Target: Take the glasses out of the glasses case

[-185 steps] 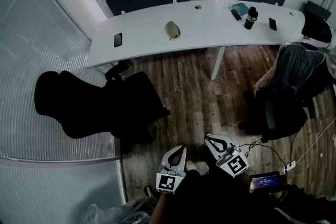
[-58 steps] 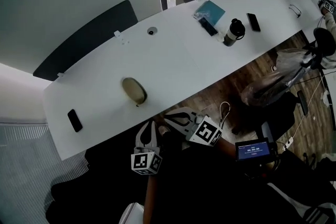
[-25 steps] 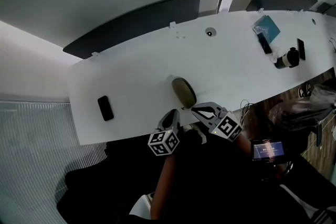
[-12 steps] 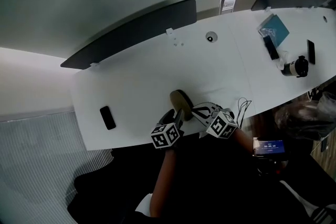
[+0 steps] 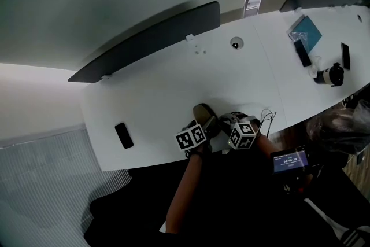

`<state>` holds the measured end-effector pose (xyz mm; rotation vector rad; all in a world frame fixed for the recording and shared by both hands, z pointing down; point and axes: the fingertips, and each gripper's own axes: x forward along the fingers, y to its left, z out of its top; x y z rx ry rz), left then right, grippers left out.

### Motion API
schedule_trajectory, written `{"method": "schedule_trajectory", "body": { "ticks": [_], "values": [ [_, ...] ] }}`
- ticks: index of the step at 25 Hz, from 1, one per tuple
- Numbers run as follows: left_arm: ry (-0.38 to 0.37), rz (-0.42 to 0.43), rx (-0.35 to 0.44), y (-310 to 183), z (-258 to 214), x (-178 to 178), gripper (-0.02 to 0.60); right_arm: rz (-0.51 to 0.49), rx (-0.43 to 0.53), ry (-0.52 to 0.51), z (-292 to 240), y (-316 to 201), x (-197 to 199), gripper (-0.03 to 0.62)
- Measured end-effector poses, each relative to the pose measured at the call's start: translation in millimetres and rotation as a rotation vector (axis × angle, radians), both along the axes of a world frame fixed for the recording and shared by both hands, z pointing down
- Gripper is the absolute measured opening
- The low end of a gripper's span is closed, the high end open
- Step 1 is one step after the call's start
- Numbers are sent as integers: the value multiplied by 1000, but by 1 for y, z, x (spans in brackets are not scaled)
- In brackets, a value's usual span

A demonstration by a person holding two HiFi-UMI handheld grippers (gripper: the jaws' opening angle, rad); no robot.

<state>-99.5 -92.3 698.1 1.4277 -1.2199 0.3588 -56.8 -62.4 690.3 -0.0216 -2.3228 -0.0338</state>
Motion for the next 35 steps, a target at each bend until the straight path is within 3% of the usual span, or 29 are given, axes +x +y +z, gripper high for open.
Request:
{"method": "schedule_trajectory", "body": {
  "ticks": [6,16,23,25,27,28,35],
  "values": [
    [-62,56,-51,-1,21,-8,412,-75,13,24,5,11,-19,9],
    [73,42,-30,7,4,-22,372,-65,-74,146,34,13,-15,9],
    [33,-25,1,29,-6,-63,333,-56,-99,153,36,16,-18,9],
    [-17,-57,-24,43,2,-84,317,-55,-109,152,37,18,-18,9],
    [-74,-69,-64,58,15,-104,247,-59,-125,147,39,21,-19,8],
    [-83,-66,-83,64,23,-111,244,-67,-128,145,39,23,-20,9],
    [-11,-50,-70,68,47,-113,207,-101,-128,142,48,31,-24,8]
  ]
}}
